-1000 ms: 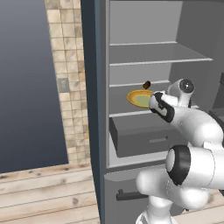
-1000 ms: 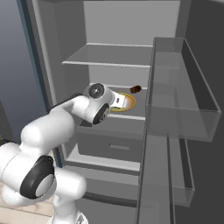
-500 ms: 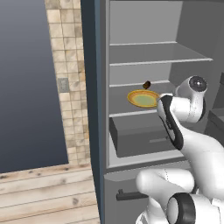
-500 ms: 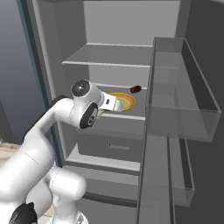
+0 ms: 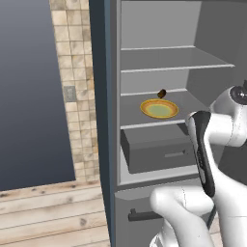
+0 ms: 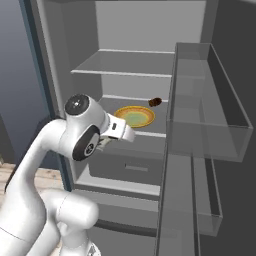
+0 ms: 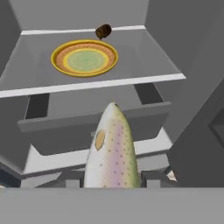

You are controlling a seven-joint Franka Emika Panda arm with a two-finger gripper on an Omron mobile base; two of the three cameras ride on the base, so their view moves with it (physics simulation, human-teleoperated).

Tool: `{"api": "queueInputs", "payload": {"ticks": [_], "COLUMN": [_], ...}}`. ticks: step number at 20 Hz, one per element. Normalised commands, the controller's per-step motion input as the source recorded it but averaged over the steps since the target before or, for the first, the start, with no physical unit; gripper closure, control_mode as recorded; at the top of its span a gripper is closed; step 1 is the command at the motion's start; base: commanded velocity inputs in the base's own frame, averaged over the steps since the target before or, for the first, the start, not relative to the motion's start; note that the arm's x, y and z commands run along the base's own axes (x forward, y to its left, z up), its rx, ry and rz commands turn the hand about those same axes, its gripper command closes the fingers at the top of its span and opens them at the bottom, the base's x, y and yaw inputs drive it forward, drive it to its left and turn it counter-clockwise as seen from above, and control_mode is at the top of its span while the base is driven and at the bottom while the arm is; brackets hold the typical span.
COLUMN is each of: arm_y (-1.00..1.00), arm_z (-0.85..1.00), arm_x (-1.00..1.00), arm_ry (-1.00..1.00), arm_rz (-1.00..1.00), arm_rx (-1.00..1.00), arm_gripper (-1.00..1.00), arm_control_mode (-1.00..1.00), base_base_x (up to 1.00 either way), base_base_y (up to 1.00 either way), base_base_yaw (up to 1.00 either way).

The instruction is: Retrieve the fish from the fridge and place it on the saucepan with marinade on the stove.

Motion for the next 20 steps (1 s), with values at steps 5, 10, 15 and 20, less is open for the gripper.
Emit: {"api": "queueInputs", "payload": {"ticks": [5, 10, 15, 20], "arm_y": [0.01, 0.27, 0.44, 0.46], "arm_z": [0.08, 0.33, 0.43, 0.36], "arm_x": [-0.93, -0.78, -0.54, -0.31], "arm_ry": [0.11, 0.17, 0.21, 0.17], "arm_rz": [0.0, -0.01, 0.0, 0.0], "arm_rx": [0.0, 0.0, 0.0, 0.0], "arm_gripper": [1.0, 1.0, 1.0, 1.0], "arm_control_mode": [-1.0, -1.0, -1.0, -1.0], "base_base_x": [0.0, 0.0, 0.0, 0.0], "base_base_y": [0.0, 0.0, 0.0, 0.0], "base_base_yaw": [0.0, 0.0, 0.0, 0.0]}}
